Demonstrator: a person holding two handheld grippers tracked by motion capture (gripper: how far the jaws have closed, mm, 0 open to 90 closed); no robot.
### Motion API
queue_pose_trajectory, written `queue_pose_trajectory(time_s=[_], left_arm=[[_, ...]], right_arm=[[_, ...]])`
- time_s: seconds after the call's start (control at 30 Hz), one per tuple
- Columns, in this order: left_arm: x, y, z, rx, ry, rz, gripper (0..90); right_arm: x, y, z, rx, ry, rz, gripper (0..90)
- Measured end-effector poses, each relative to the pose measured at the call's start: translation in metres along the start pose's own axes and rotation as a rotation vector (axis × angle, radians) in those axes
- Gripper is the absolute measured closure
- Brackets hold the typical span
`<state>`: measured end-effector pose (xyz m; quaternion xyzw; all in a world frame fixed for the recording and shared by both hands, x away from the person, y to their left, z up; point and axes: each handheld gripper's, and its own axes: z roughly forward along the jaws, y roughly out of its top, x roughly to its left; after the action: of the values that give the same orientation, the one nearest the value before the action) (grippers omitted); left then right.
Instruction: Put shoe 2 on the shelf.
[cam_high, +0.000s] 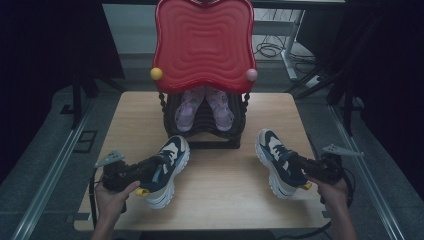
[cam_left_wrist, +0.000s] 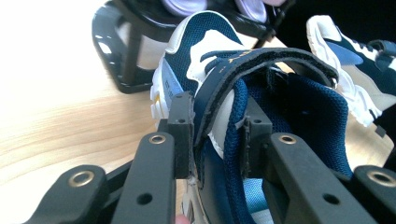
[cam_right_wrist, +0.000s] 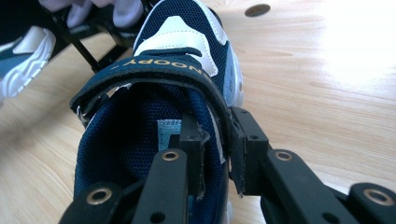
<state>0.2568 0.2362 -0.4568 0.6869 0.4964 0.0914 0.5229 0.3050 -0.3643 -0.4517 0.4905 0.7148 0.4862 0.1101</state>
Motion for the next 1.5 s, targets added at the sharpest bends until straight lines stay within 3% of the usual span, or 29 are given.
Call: queue_pose_trajectory(time_s=[0.17,0.4,0.97,1.5], left_arm=[[0.013,0.0,-0.016,-0.047,0.015,-0.032,71.5],[0.025,0.006,-0.029,-0.111,0.029,-0.05,71.5],[0.036,0.009,-0.033,-0.171,0.029,-0.07,71.4],[0.044,0.02,-0.038,-0.206,0.042,-0.08,71.4]], right_arm=[[0.008,-0.003,0.005,-0.047,-0.009,-0.002,76.3],[0.012,-0.002,0.011,-0.092,0.029,0.027,76.3],[0.018,0.002,0.015,-0.154,0.046,0.059,76.0],[0.021,0.013,0.015,-0.202,0.039,0.052,76.0]])
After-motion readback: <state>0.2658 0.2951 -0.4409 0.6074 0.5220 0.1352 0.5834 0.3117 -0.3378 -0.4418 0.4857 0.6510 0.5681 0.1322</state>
